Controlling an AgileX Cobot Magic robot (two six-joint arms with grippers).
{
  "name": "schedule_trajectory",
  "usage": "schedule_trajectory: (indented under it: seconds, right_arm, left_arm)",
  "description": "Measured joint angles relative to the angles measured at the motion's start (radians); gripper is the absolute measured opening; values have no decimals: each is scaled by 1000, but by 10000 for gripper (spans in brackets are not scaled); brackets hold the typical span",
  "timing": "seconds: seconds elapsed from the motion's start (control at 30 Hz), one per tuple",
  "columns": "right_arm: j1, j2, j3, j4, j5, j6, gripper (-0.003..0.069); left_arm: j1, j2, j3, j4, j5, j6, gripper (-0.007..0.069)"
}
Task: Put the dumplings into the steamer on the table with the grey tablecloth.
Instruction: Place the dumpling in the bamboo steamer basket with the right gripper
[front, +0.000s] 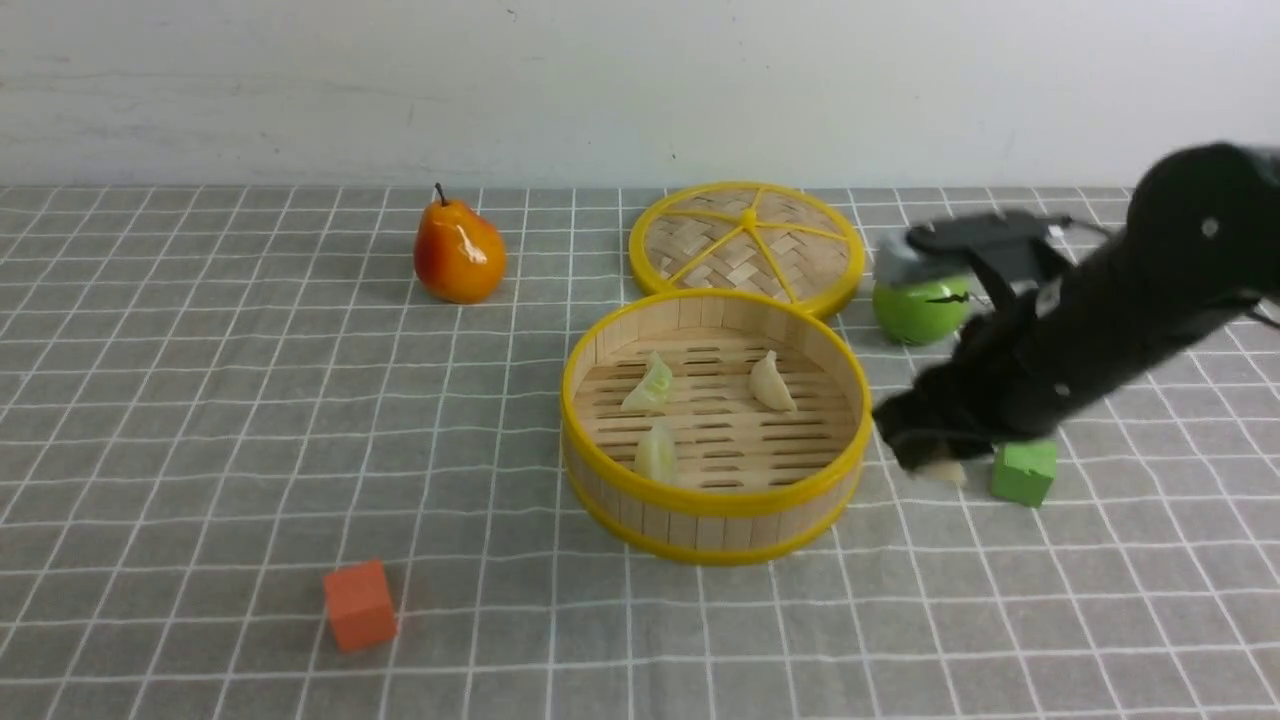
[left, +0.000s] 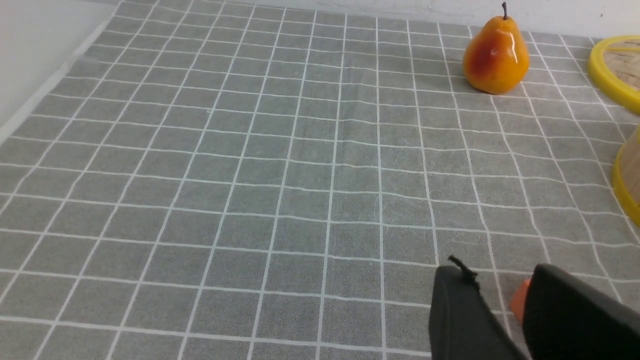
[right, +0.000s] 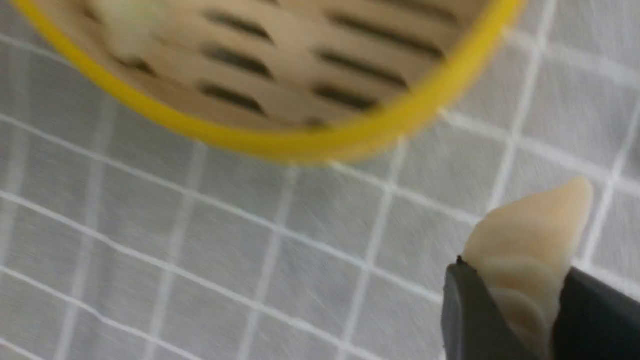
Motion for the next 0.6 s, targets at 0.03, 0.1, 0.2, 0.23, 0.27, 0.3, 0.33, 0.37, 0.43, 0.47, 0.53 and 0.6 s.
schedule_trajectory:
  seconds: [0.03,0.1,0.2,0.23,0.27,0.3,0.33,0.37,0.43,0.47,0.53,0.6]
  right_arm:
    - [19,0,-18,12,-38,-31,179]
    - [59,28,-46,27,-140,-93,179]
    - [77,127,-65,33,-253,-110,179]
    - [77,150,-68,32,-260,-110,179]
    - [71,200,-72,32,-272,-110,179]
    - [71,227,-74,31,-274,-109,179]
    - [70,260,-79,31,-273,-109,185]
    - [70,277,-80,32,-273,-108,195]
    - [70,297,-83,46,-269,-108,232]
    - [70,299,-89,55,-261,-108,260]
    - [70,296,-101,66,-248,-103,307]
    - [68,277,-131,68,-187,-79,360]
  left_arm:
    - [0,0,0,0,-2,0,196]
    - [0,0,0,0,-4,0,197]
    - [0,0,0,-8,-6,0,197]
    - [0,0,0,-12,-6,1,194]
    - [0,0,0,-27,-6,14,176]
    - [0,0,0,-32,-6,23,162]
    - [0,0,0,-48,-7,48,120]
    - [0,0,0,-57,-7,63,90]
    - [0,0,0,-78,-9,88,17]
    - [0,0,0,-94,-9,96,-14]
    - [0,0,0,-110,-9,99,-14]
    - [0,0,0,-125,-9,99,-14]
